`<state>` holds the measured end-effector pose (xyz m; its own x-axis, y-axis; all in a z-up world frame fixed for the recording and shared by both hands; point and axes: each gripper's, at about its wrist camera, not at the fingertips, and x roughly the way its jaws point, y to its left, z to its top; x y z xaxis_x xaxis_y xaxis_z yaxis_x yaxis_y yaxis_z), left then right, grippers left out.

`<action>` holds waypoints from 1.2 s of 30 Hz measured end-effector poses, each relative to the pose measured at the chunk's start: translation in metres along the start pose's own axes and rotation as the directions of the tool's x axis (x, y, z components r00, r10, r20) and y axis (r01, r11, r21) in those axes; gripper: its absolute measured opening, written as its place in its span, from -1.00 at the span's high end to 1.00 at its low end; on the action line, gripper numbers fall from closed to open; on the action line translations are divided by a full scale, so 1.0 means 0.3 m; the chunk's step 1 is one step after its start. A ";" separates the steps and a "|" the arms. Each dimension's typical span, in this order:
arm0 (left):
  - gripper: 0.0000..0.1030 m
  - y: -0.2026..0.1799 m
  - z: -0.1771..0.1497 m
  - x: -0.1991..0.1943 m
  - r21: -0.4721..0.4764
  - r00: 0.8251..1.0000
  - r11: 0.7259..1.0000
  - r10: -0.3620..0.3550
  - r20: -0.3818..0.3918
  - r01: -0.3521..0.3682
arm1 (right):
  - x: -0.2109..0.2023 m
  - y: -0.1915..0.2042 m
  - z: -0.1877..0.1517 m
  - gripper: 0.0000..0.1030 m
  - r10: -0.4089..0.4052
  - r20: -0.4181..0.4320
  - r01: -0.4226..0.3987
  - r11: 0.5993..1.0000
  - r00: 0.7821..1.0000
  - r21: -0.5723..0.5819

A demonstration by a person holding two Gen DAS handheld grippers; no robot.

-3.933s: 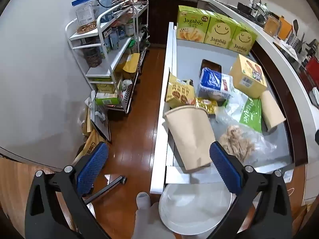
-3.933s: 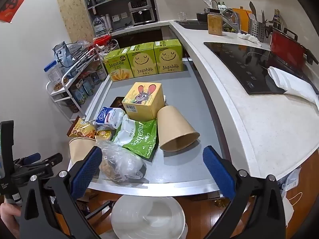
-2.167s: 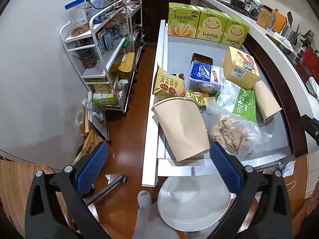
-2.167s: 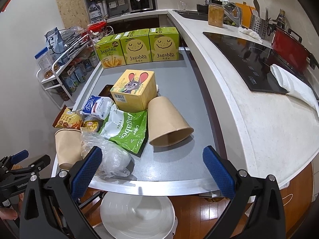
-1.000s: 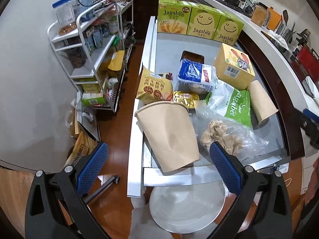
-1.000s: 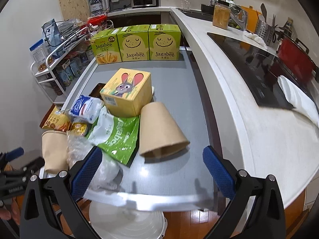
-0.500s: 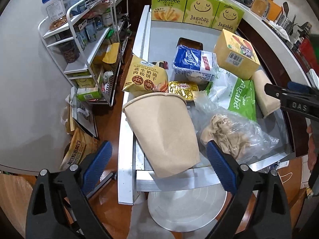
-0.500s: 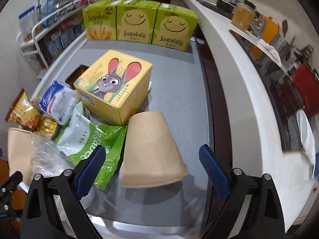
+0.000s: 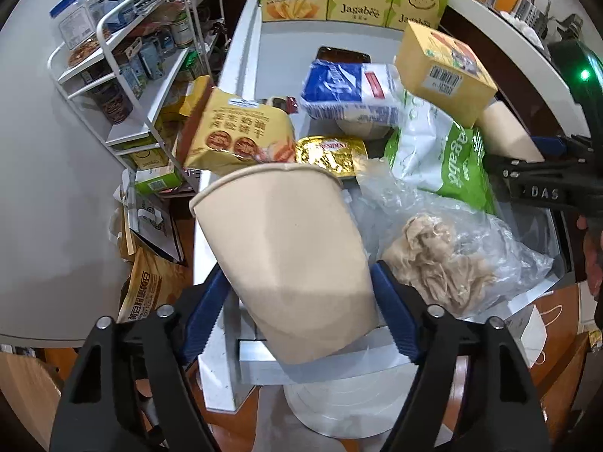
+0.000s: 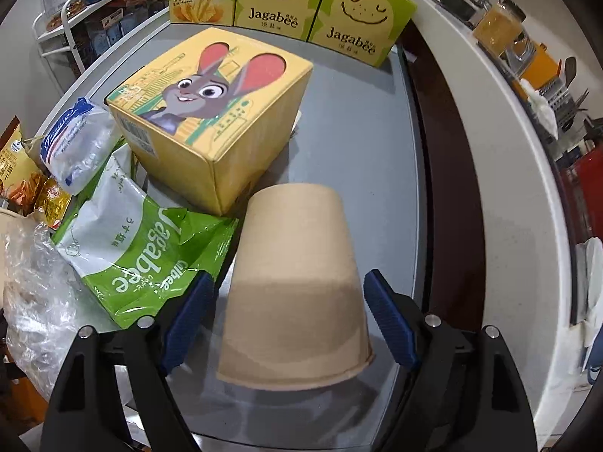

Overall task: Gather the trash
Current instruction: 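Grasp the brown paper cup with the right tool and lift it, then carry the paper cup over the white bin and open the right tool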

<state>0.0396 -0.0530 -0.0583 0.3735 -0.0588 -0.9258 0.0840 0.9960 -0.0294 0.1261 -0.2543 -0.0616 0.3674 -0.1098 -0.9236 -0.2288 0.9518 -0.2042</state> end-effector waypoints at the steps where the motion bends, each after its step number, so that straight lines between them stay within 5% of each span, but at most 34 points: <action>1: -0.44 -0.004 0.000 0.004 0.010 1.000 1.000 -0.006 0.002 0.006 | 0.002 -0.006 -0.001 -0.42 0.021 -0.006 -0.021 1.000 1.000 0.005; 5: -0.43 0.001 0.001 0.001 0.007 0.999 0.999 -0.031 0.008 0.031 | -0.008 -0.038 -0.009 -0.20 0.089 -0.002 -0.089 0.994 0.996 0.059; 21: -0.32 0.095 0.003 -0.103 -0.071 0.979 0.978 -0.193 0.068 0.198 | -0.146 -0.104 -0.071 -0.18 0.235 0.087 -0.247 0.952 0.968 0.179; 36: -0.31 0.130 -0.017 -0.236 -0.089 0.961 0.964 -0.239 0.138 0.252 | -0.301 -0.119 -0.143 -0.18 0.329 0.173 -0.361 0.908 0.928 0.211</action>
<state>0.0118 -0.0097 0.0040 0.4666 -0.3038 -0.8307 0.0932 0.9508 -0.2954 0.0623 -0.2906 0.0152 0.4217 0.2610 -0.8684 -0.1501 0.9646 0.2170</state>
